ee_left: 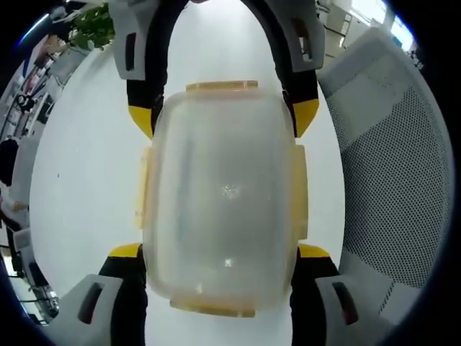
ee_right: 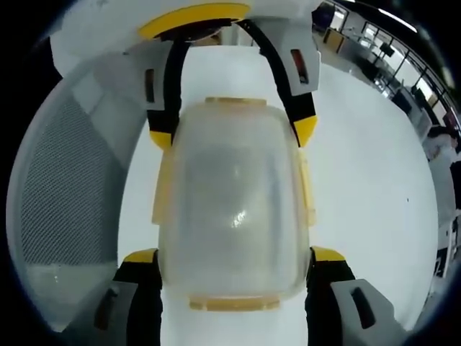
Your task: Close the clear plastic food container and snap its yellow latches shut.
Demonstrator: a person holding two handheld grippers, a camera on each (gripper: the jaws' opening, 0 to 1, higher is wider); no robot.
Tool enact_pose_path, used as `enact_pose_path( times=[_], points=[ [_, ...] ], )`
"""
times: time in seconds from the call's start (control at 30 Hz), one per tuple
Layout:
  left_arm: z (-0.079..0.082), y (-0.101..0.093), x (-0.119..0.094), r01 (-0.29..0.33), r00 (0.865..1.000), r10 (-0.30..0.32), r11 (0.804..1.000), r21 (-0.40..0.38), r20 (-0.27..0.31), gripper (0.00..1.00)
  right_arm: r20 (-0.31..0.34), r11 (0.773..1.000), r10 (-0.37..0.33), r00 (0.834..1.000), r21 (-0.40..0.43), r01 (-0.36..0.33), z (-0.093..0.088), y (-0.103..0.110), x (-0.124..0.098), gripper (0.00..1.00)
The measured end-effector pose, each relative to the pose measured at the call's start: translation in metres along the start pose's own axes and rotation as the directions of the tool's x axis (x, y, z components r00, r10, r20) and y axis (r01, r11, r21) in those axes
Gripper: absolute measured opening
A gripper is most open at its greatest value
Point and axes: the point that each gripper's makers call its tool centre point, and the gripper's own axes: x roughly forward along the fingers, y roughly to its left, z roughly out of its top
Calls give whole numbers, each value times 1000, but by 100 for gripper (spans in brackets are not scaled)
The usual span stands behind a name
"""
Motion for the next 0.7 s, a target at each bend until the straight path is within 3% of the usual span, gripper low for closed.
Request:
enact_pose_path(
  times=[0.7],
  points=[
    [-1,-4,1,-12,1000,12,1000,-1,-3,83,-17,1000,2,1000,1,-2,0,3,2,83]
  ],
)
